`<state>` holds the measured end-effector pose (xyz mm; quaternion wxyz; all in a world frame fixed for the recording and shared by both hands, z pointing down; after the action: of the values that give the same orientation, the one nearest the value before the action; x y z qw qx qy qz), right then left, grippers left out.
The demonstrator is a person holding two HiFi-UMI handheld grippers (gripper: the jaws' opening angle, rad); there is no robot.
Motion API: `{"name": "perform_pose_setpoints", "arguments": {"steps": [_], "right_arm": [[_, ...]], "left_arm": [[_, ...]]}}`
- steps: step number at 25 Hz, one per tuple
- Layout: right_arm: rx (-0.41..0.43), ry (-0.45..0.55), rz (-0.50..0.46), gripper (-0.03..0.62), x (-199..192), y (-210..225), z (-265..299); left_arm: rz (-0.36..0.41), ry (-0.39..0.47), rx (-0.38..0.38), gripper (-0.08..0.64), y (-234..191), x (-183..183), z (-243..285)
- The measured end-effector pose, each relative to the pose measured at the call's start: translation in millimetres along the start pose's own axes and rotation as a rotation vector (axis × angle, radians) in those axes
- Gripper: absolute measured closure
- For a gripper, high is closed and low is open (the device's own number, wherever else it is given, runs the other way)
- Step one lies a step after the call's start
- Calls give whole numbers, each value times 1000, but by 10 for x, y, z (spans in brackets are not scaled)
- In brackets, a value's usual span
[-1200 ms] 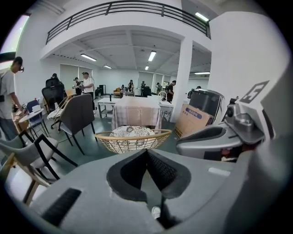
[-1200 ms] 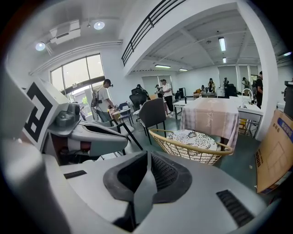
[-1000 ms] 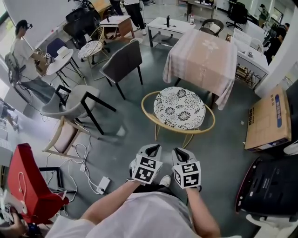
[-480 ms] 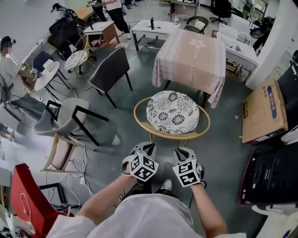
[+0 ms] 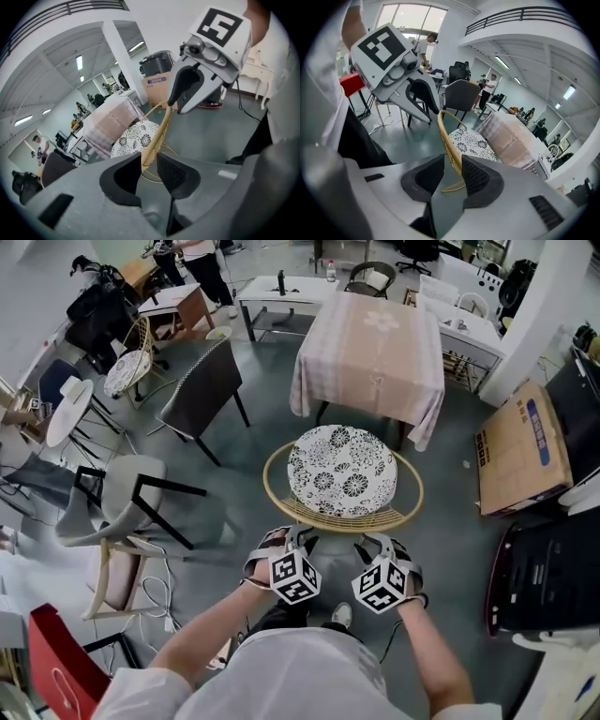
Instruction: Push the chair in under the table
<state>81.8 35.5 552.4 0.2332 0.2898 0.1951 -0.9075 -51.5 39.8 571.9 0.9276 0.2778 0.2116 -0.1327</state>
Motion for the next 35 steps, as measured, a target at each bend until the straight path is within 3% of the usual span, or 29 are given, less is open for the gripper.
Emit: {"name": "perform_pose_setpoints", "arguments": {"steps": [4,11,18,20,24,31,35], "right_arm": [[-3,-66,-118,491,-6,32,145],[-15,-180,-267,491,-61,99,376],[-36,-219,-270,492,-32,141,534],[-32,-228,-289,494,-45,140,551],[-19,-238,-286,500,-51,139,570],[-24,-272,-198,500,-25,174,586],[-49,-287,-141,495,20,237,649]], "left_arm": [[130,0,-59,413,4,-61,138],[248,-1,-98,408,-92,-92,360],[336,3,-136,414,-139,-123,448],[366,22,-132,463,-136,-93,457],[425,41,-131,474,-159,-104,444],[388,52,-254,474,-222,-108,489],[384,52,-252,472,-304,-121,545]]}}
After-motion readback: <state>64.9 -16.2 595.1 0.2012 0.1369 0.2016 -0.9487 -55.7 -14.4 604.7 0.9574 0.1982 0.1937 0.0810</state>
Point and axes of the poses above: the fingertips, and each gripper's own axes: z forward along the fingers, y to its right, x out of its top, the point moved 6 cm from there along -z, backward along the fingers, and after that the axes turned 11 degrees about z, right-handed, at the moved point
